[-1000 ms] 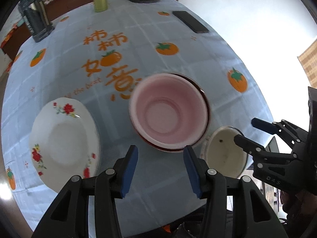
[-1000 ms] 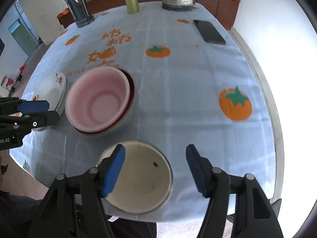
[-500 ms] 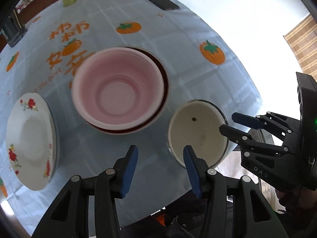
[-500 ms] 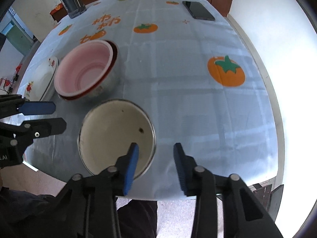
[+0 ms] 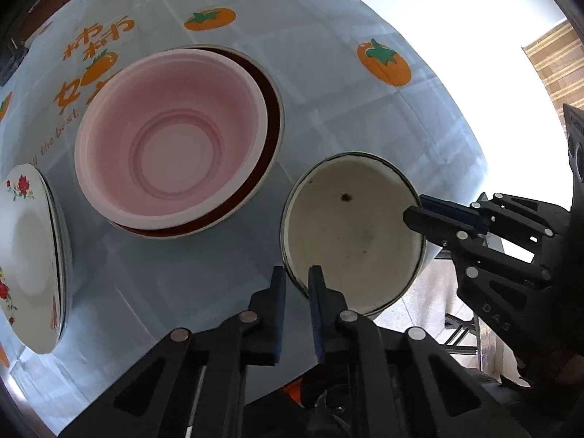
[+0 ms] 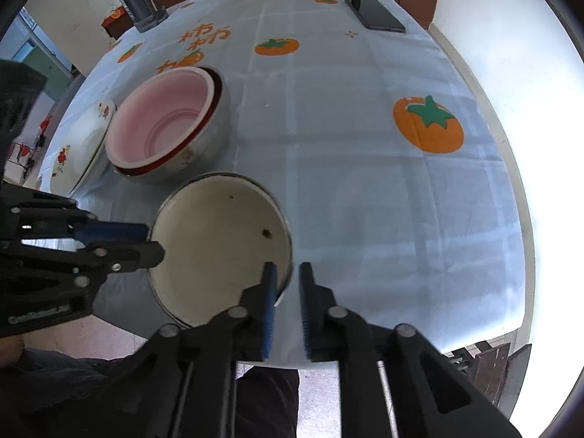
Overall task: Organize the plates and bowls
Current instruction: 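Grasp the enamel bowl rim with the left tool while the right tool grips the opposite rim, then lift the enamel bowl with the left tool while the right tool carries it over the pink bowl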
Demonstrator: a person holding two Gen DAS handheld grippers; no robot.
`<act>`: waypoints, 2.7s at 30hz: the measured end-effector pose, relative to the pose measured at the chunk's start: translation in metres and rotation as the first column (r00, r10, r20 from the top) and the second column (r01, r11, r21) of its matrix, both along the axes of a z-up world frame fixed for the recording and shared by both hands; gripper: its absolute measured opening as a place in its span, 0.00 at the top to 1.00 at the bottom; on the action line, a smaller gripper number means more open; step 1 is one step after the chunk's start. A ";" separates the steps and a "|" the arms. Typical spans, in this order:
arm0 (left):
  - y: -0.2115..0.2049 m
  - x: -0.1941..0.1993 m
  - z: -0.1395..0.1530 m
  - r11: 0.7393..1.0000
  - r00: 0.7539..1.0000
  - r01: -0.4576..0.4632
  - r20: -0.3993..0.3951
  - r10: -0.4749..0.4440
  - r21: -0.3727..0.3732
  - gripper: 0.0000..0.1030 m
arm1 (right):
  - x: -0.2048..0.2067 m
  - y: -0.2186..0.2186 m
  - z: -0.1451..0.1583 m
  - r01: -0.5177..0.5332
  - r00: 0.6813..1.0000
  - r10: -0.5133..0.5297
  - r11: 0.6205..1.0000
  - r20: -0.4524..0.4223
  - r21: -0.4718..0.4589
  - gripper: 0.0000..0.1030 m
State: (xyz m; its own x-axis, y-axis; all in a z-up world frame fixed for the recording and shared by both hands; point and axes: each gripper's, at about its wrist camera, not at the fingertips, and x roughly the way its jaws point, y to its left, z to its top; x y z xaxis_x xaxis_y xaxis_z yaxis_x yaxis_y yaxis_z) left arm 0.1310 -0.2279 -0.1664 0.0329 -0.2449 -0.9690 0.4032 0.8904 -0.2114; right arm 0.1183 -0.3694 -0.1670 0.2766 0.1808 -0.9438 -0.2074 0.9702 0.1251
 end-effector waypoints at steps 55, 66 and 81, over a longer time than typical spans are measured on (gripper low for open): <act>0.069 -0.002 0.064 0.994 0.987 -0.092 0.130 0.100 -0.064 0.90 | 0.010 0.047 0.067 -0.063 0.991 0.057 0.997 0.119 0.054 0.91; 0.087 0.010 0.068 0.991 0.983 -0.119 0.133 0.125 -0.058 0.90 | 0.022 0.064 0.069 -0.089 0.989 0.082 0.994 0.126 0.056 0.91; 0.101 0.021 0.071 0.988 0.979 -0.144 0.137 0.150 -0.055 0.90 | 0.035 0.079 0.070 -0.113 0.985 0.105 0.992 0.134 0.054 0.91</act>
